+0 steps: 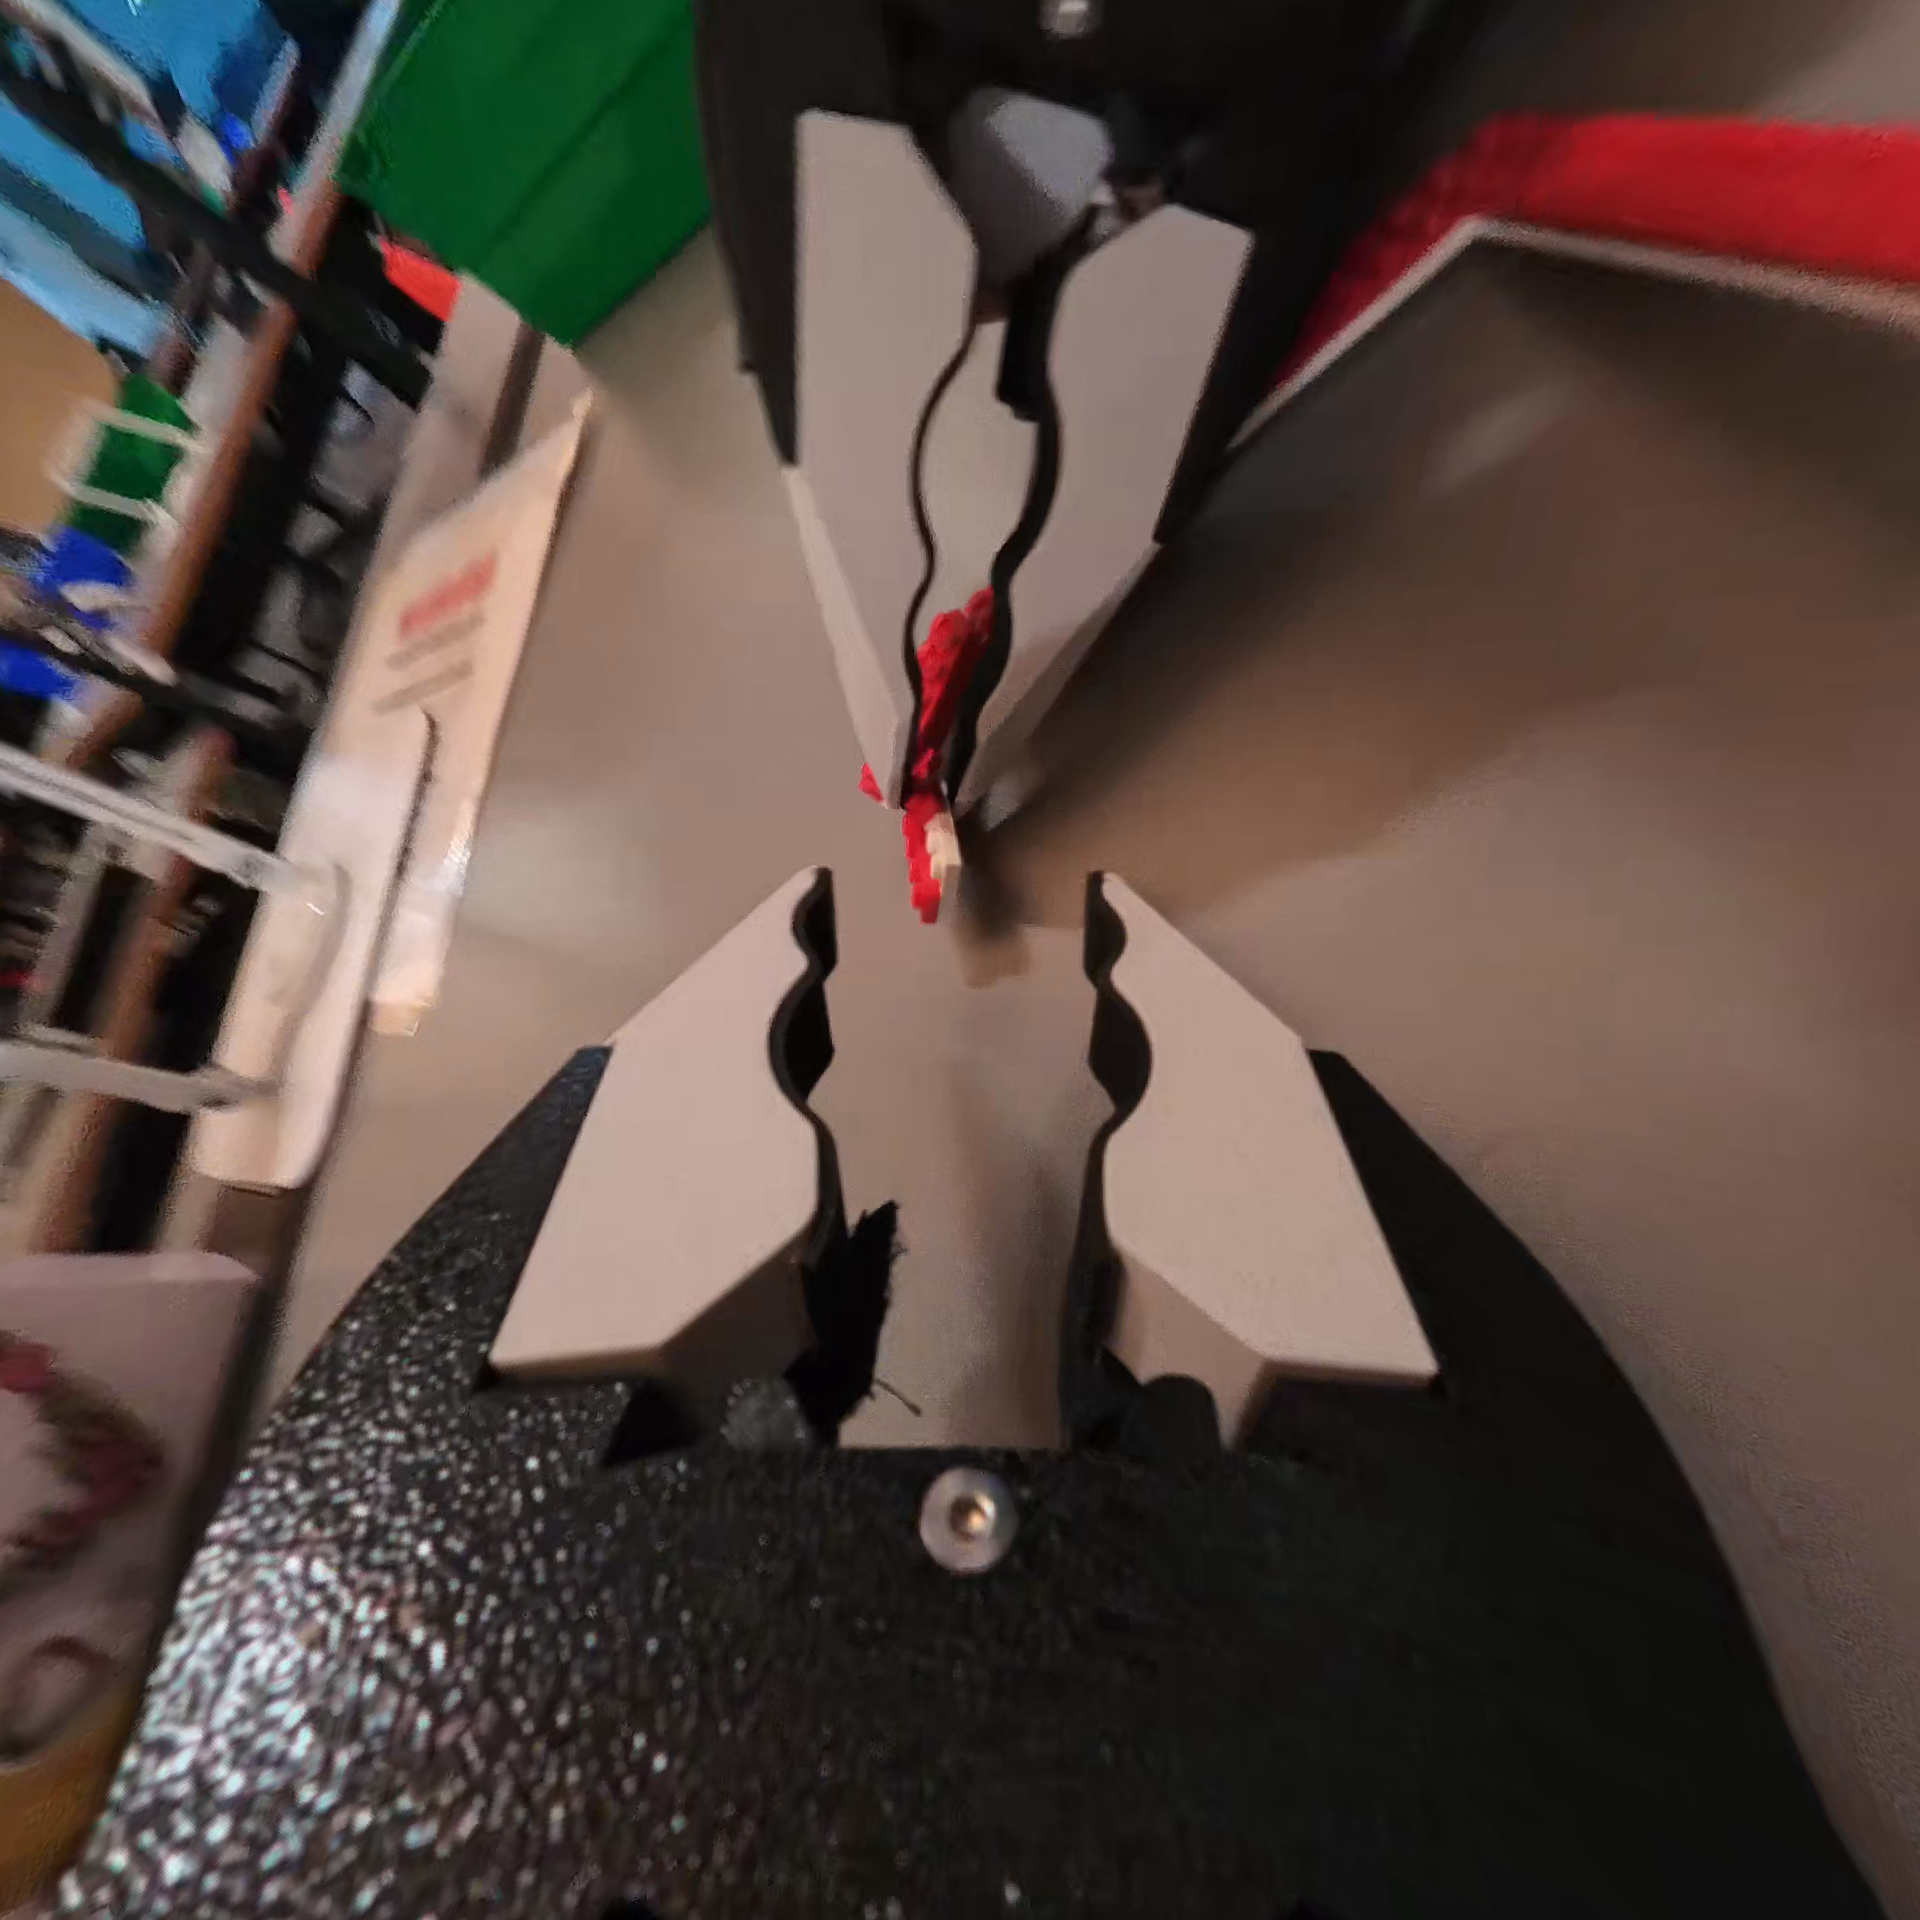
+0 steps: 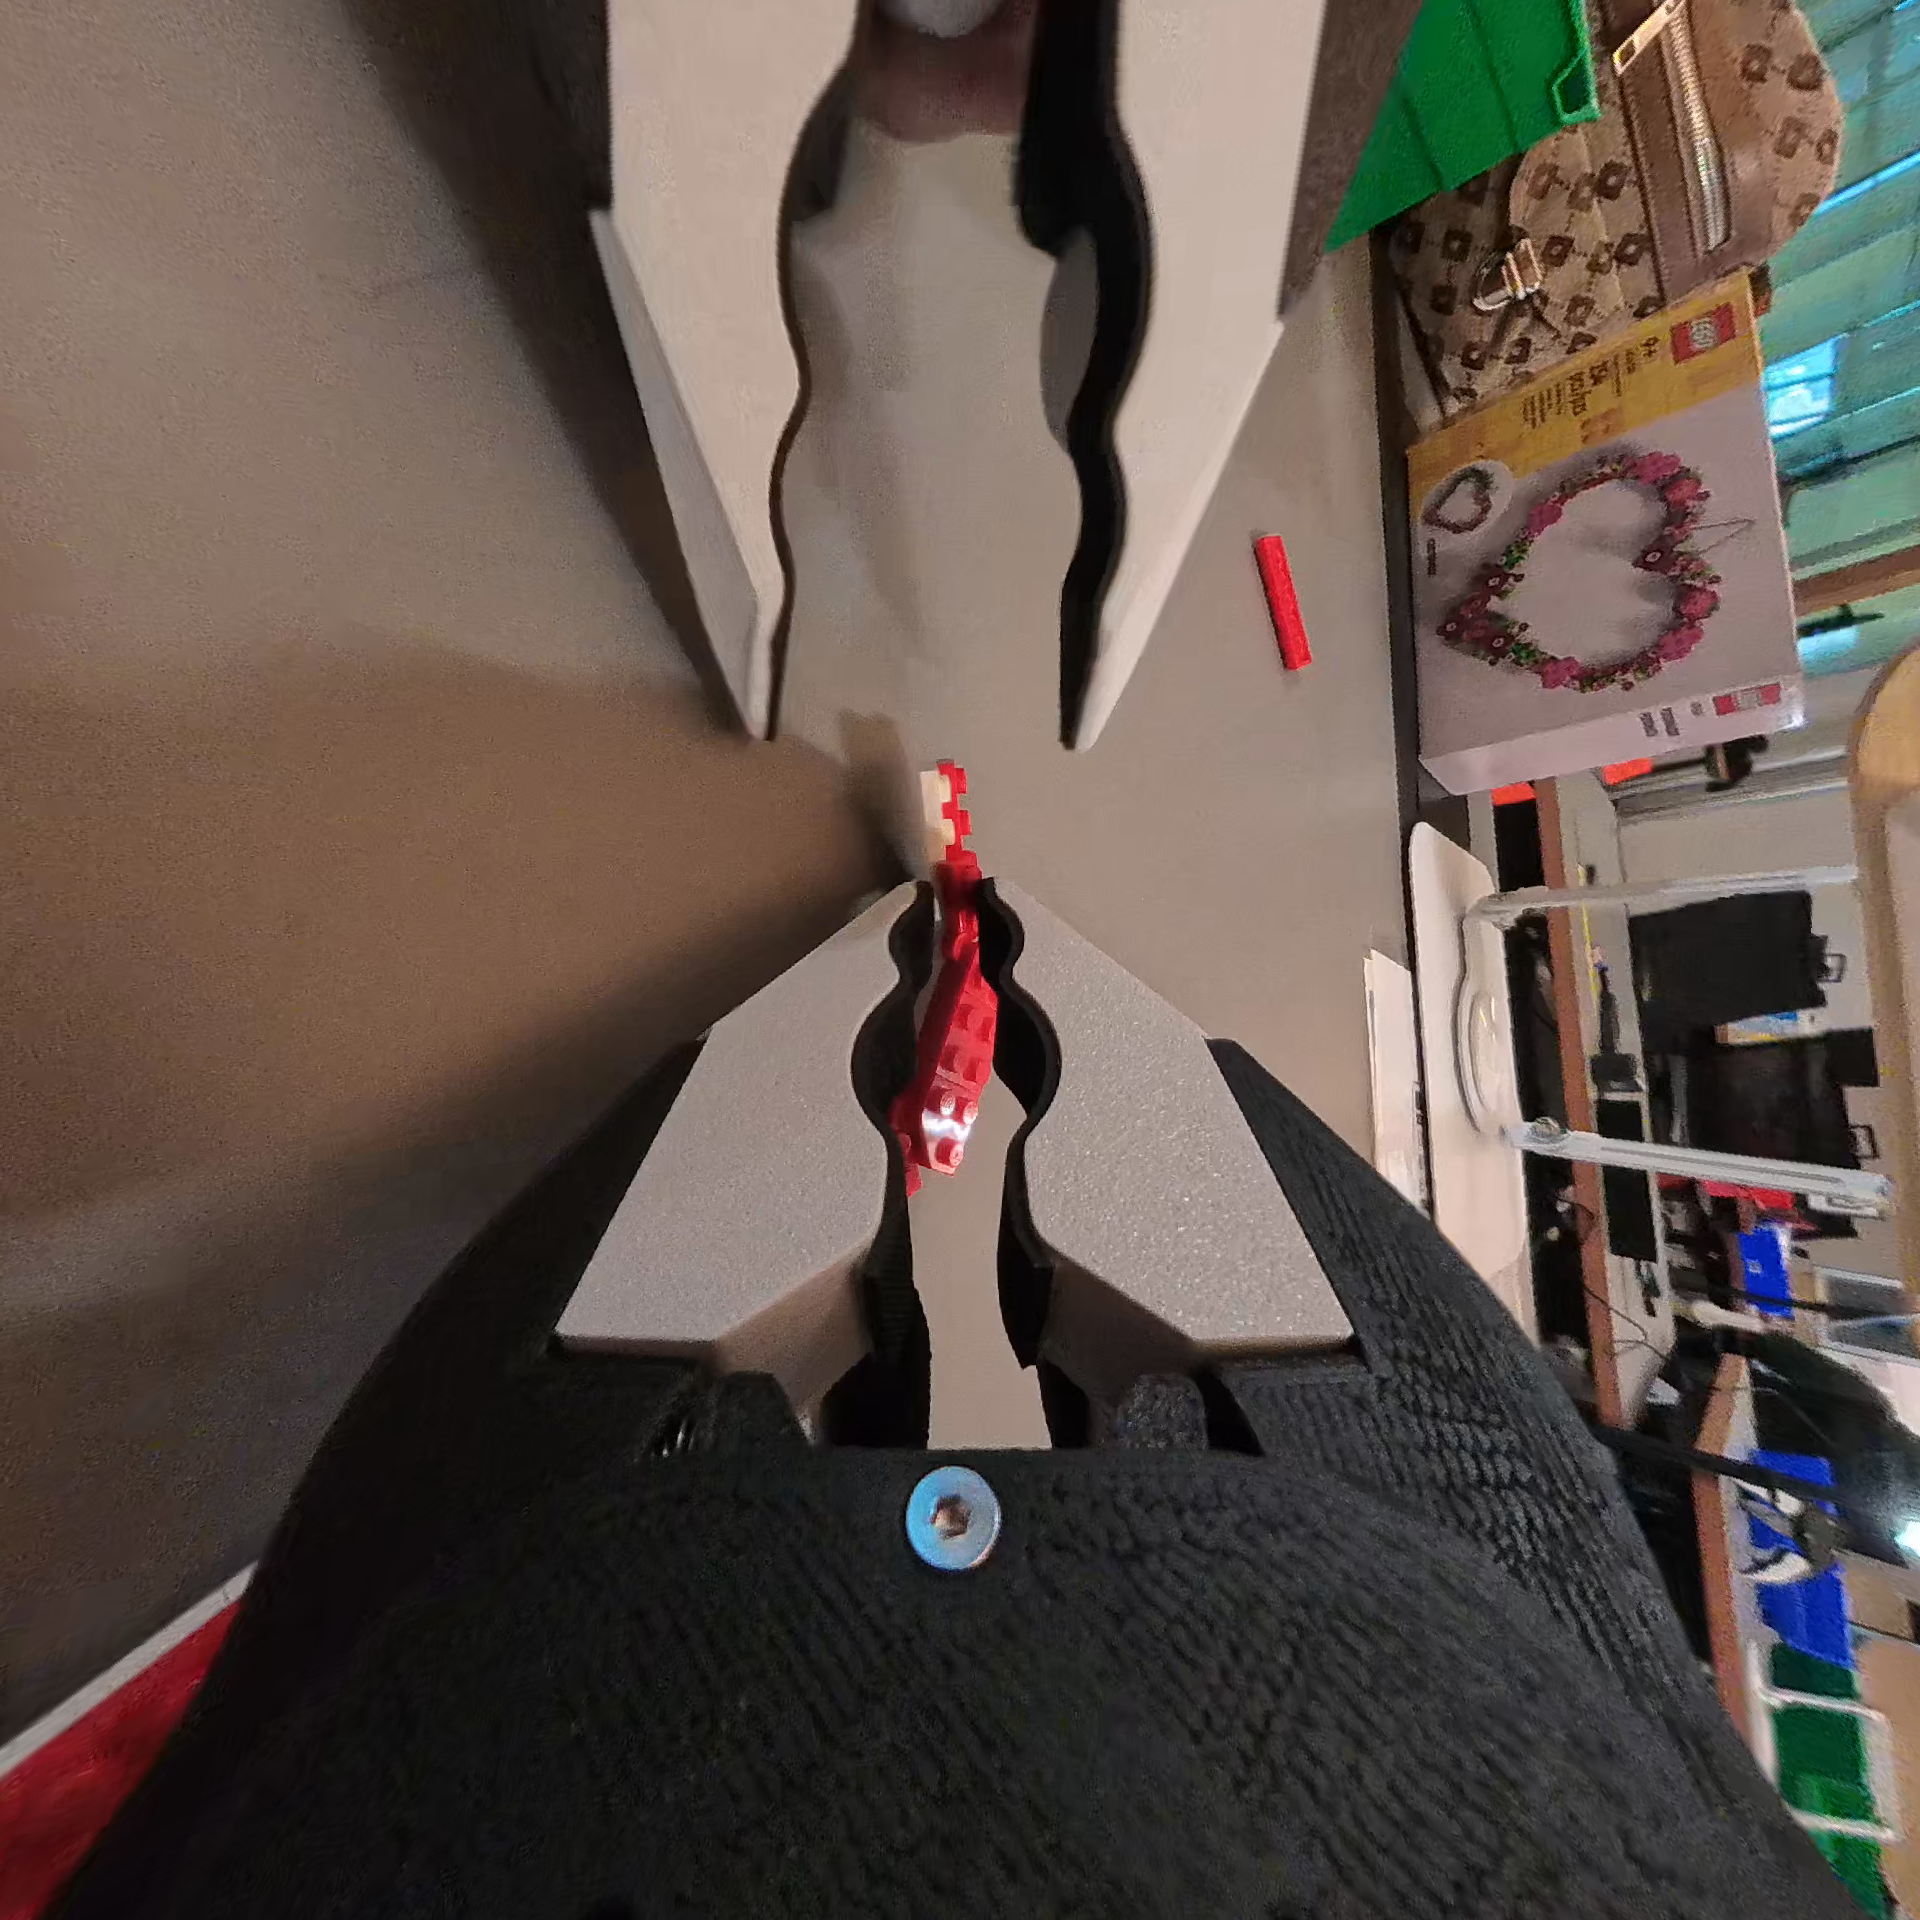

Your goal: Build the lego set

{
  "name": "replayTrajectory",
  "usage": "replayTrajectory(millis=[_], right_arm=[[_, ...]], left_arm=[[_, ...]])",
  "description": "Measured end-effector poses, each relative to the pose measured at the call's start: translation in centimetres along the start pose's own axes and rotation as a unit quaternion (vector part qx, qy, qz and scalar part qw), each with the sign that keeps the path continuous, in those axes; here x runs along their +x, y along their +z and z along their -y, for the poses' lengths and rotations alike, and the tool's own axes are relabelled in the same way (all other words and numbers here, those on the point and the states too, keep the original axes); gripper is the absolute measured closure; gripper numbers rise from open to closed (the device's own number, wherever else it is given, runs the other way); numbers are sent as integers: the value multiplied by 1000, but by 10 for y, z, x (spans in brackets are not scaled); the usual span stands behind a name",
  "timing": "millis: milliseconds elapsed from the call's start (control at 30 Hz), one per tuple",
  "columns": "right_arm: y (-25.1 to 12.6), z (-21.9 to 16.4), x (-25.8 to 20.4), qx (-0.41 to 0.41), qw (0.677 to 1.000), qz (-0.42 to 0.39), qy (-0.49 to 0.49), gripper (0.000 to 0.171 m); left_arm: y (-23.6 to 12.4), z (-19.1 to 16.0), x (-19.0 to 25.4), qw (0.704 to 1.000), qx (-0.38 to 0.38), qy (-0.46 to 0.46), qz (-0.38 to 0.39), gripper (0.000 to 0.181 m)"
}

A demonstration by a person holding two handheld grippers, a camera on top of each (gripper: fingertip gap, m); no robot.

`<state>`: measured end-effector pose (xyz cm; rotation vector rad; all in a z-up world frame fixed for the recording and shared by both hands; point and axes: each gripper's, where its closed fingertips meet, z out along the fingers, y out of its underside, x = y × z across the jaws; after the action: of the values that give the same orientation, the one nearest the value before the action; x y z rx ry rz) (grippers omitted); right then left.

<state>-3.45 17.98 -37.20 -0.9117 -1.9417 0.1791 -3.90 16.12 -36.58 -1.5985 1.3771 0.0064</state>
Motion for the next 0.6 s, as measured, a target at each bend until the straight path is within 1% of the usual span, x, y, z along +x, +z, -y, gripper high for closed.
replayTrajectory(millis=[67,133,233,333,600], right_arm=[[-1,1,0,7,1000,4,5,164],[-1,2,0,13,1000,7,9,165],[-2,2,0,18,1000,11,15,165],[-2,2,0,21,999,13,20,165],[-3,2,-2,25,999,28,34,163]], left_arm=[[3,1,1,998,-7,65,22,143],[6,-4,0,992,-28,116,43,156],[10,-7,-1,987,-39,147,59,165],[11,-6,-6,984,-38,158,77,175],[10,-2,-6,970,-35,224,89,177]])
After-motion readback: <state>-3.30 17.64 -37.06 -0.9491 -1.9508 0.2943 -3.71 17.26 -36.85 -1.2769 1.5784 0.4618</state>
